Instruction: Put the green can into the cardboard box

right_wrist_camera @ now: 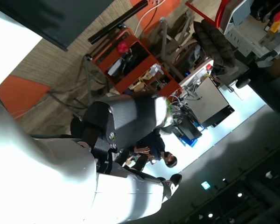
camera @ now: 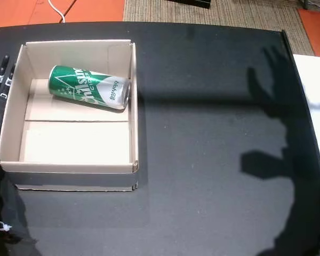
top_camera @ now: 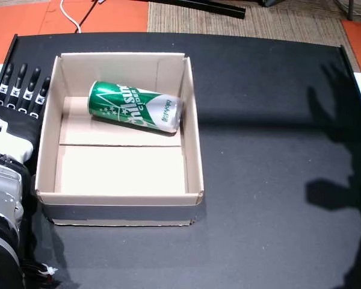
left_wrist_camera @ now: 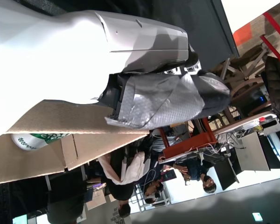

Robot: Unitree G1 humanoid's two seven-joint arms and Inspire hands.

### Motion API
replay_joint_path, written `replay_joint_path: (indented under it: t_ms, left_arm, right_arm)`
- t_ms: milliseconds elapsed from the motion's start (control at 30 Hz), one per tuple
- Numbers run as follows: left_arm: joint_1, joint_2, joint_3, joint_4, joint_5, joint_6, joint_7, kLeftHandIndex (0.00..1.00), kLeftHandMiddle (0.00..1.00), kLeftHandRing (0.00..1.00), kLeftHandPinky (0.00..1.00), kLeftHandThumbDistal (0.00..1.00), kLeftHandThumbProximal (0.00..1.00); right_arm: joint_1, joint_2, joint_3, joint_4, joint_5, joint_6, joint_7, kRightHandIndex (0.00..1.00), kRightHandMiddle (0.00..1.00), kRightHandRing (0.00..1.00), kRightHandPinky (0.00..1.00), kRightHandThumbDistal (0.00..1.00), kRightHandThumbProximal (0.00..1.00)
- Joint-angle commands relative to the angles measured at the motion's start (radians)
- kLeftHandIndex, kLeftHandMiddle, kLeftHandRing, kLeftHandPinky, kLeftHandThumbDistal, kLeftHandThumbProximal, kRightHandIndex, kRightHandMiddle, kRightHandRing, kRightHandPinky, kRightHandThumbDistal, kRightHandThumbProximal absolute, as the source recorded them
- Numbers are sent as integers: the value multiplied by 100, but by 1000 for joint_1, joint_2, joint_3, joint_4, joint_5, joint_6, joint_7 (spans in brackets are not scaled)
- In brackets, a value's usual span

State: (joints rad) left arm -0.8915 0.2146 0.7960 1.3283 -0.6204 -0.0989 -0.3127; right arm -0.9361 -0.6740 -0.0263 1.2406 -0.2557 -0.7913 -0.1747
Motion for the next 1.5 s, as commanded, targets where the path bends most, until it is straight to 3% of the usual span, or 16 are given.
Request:
replay_joint_path:
  t_ms: [0, 33, 100, 200, 333, 400, 467, 600, 633, 700, 733, 833, 933, 1100, 1267, 1467]
  left_arm:
    - [8, 15, -2, 11, 12, 1, 4, 50, 55, 69, 74, 0, 89]
    - [7, 16, -2, 11, 12, 2, 5, 49, 54, 68, 73, 0, 89]
    - [6, 16, 0, 11, 9, 4, 11, 48, 52, 67, 72, 0, 88]
    - [6, 15, 0, 11, 9, 4, 11, 46, 50, 65, 72, 0, 90]
    - [8, 16, 0, 10, 9, 5, 5, 46, 48, 64, 72, 0, 93]
    - [7, 18, 0, 10, 8, 8, 3, 48, 48, 63, 71, 0, 94]
    - [6, 21, 0, 10, 8, 11, 0, 47, 48, 65, 73, 0, 94]
    - [4, 23, -6, 9, 15, 1, 2, 43, 51, 68, 83, 0, 95]
    - [4, 23, -6, 9, 15, 1, 3, 44, 52, 70, 85, 0, 95]
    - [4, 25, -6, 9, 14, 1, 2, 49, 56, 75, 90, 0, 97]
    - [4, 25, -6, 9, 13, -1, 3, 52, 58, 76, 90, 0, 97]
    - [4, 26, -4, 9, 10, -3, 4, 60, 63, 80, 93, 0, 99]
    - [5, 25, -4, 8, 10, -3, -2, 63, 66, 80, 94, 0, 100]
    - [5, 24, -5, 8, 12, -5, 10, 64, 66, 80, 91, 0, 100]
    - [4, 25, -4, 7, 9, 2, 3, 68, 66, 80, 92, 0, 100]
    - [2, 24, 0, 7, 5, 0, 11, 67, 65, 81, 93, 0, 100]
  right_arm:
    - [40, 25, -22, -12, 34, -29, 14, 74, 88, 99, 98, 45, 23]
    - [50, 35, -24, -15, 39, -39, 15, 74, 88, 99, 98, 45, 24]
    - [74, 56, -24, -23, 43, -73, 25, 75, 89, 100, 100, 38, 14]
    - [120, 86, -23, -31, 44, -121, 30, 76, 88, 100, 100, 32, 23]
    - [191, 119, -44, -29, 76, -169, 64, 77, 88, 100, 100, 38, 36]
    - [228, 129, -51, -29, 91, -179, 81, 77, 88, 100, 100, 36, 40]
    - [260, 137, -60, -30, 104, -190, 94, 78, 88, 100, 100, 28, 31]
    - [295, 205, -121, -24, 151, -177, 5, 77, 84, 94, 100, 28, 20]
    - [294, 240, -149, -23, 170, -175, -48, 78, 85, 94, 100, 18, 19]
    - [284, 313, -207, -20, 206, -189, -168, 78, 82, 91, 100, 2, 2]
    - [276, 350, -236, -19, 234, -199, -207, 78, 82, 92, 100, 0, 3]
    - [260, 420, -285, -20, 287, -193, -259, 82, 84, 95, 100, 0, 19]
    - [257, 441, -300, -19, 306, -181, -243, 82, 84, 94, 100, 0, 19]
    - [260, 429, -324, -19, 332, -176, -181, 83, 84, 93, 100, 0, 30]
    - [255, 428, -350, -26, 354, -176, -159, 81, 80, 91, 100, 0, 24]
    - [257, 426, -354, -25, 348, -175, -140, 81, 80, 90, 100, 0, 21]
